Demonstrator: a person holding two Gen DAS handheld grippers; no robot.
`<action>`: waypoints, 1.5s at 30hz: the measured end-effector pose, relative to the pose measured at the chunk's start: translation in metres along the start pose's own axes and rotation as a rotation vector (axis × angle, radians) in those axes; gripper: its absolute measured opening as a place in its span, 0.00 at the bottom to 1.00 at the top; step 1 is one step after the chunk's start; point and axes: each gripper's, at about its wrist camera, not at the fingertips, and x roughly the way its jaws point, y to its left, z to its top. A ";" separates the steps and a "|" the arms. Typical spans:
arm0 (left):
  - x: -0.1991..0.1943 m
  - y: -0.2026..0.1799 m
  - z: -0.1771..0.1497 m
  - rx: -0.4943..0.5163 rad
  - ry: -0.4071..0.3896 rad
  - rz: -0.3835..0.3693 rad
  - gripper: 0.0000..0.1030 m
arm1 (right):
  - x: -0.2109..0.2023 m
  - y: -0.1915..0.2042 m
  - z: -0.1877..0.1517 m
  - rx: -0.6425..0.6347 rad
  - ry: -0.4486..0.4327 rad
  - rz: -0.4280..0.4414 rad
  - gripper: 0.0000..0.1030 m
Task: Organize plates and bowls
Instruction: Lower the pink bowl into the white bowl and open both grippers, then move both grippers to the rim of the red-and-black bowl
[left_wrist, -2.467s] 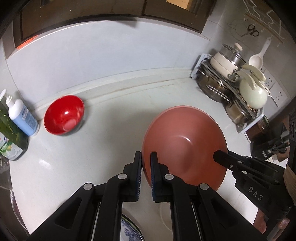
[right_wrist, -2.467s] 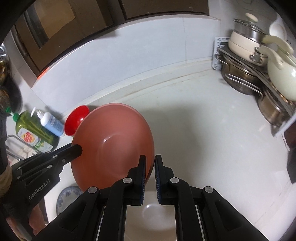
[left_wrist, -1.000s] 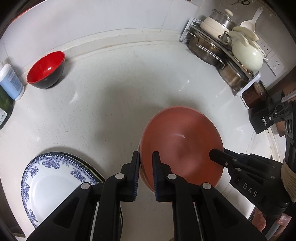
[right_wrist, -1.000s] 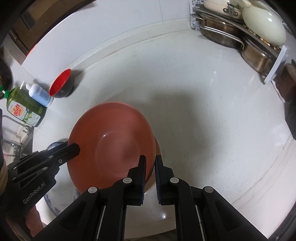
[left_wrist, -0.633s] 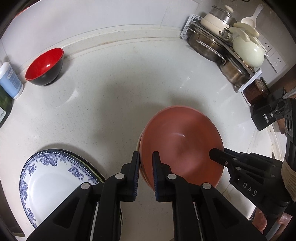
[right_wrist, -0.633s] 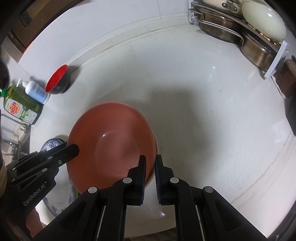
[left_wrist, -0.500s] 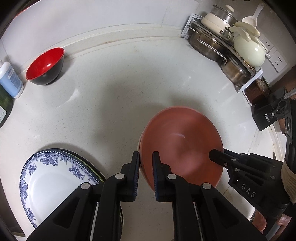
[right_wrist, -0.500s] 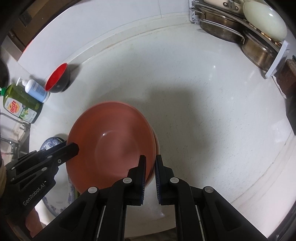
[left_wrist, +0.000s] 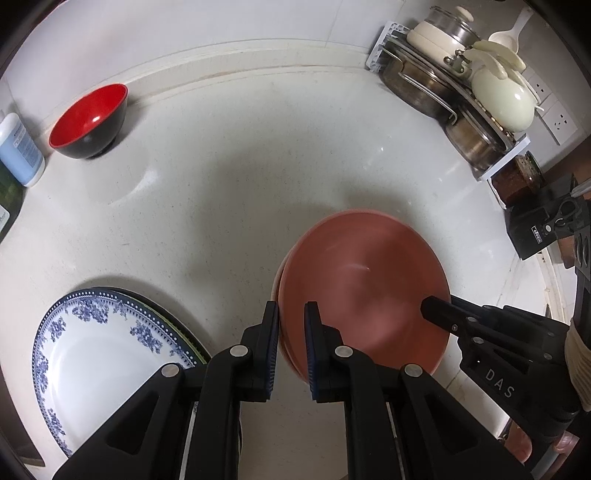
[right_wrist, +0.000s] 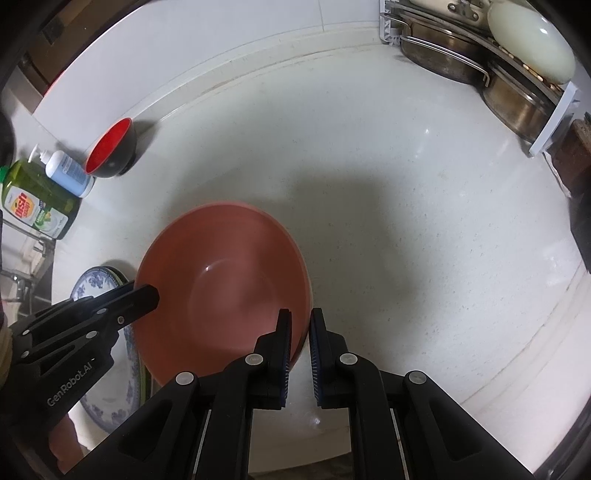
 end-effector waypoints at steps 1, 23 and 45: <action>0.000 0.000 0.000 -0.001 0.002 -0.005 0.16 | 0.000 -0.001 0.000 0.001 0.000 0.002 0.11; -0.019 0.007 0.001 -0.006 -0.070 0.015 0.50 | -0.014 -0.001 0.001 0.004 -0.032 0.033 0.26; -0.075 0.066 0.018 -0.038 -0.222 0.137 0.61 | -0.047 0.065 0.036 -0.146 -0.144 0.089 0.40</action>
